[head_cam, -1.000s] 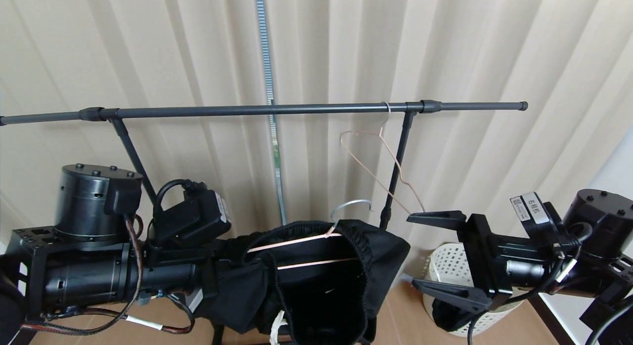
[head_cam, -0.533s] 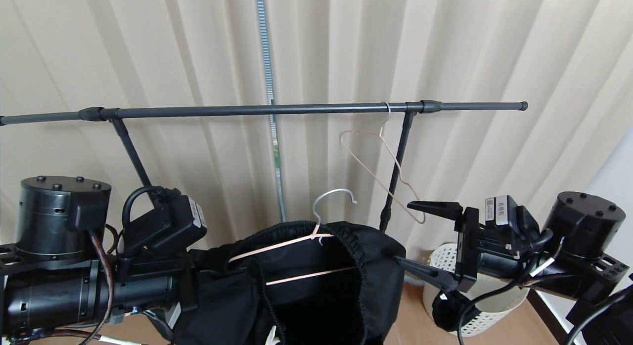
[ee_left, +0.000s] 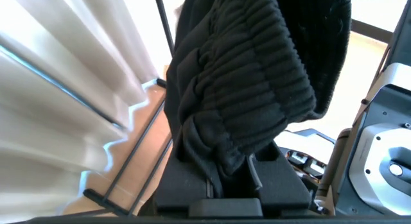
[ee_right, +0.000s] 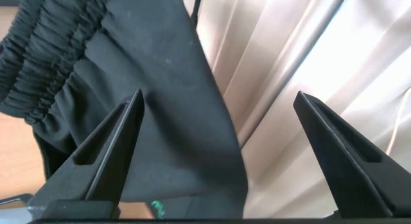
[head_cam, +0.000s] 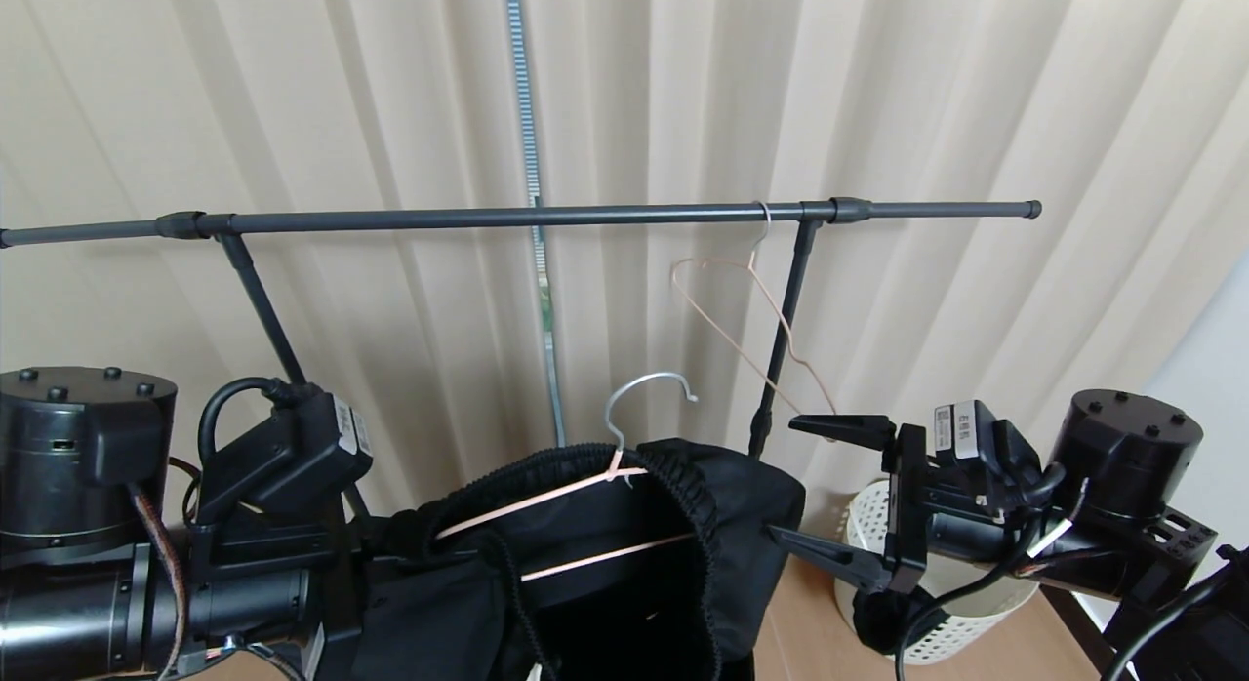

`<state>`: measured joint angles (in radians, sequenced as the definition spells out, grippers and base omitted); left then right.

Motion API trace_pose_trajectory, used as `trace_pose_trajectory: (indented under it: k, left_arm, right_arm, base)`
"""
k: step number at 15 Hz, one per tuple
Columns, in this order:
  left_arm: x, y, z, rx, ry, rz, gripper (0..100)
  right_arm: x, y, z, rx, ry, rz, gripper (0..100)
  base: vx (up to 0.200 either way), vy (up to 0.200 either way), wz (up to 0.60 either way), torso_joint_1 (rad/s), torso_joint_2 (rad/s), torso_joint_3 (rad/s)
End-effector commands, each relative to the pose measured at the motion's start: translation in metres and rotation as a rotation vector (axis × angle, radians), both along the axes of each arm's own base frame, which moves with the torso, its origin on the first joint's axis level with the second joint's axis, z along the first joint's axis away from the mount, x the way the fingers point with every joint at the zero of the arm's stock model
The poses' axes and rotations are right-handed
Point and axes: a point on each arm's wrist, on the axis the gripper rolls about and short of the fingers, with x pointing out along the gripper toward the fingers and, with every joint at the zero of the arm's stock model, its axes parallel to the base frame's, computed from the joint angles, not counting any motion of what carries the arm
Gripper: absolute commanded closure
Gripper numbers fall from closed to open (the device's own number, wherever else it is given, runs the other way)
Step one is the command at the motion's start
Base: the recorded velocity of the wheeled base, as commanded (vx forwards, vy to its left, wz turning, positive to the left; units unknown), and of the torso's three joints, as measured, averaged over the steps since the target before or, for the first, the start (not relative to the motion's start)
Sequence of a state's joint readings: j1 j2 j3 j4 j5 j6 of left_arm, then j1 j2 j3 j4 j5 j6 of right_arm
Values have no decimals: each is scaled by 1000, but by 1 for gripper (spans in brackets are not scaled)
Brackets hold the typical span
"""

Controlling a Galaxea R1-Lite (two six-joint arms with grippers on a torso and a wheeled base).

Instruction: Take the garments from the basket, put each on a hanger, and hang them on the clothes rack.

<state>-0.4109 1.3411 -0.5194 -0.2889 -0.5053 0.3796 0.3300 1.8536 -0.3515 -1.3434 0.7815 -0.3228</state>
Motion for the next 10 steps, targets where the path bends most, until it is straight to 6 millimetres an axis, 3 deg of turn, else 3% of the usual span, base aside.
trace_pose_trajectory:
  k: [1, 10]
  left_arm:
    - [-1, 1, 0, -2, 0, 1, 100]
    - [-5, 9, 11, -25, -45, 41, 100]
  right_arm:
    - [-9, -2, 9, 10, -23, 5, 0]
    - [-3, -3, -16, -58, 0, 7, 0]
  base:
    - [0, 0, 0, 0, 0, 0]
    - [0, 0, 0, 0, 0, 0]
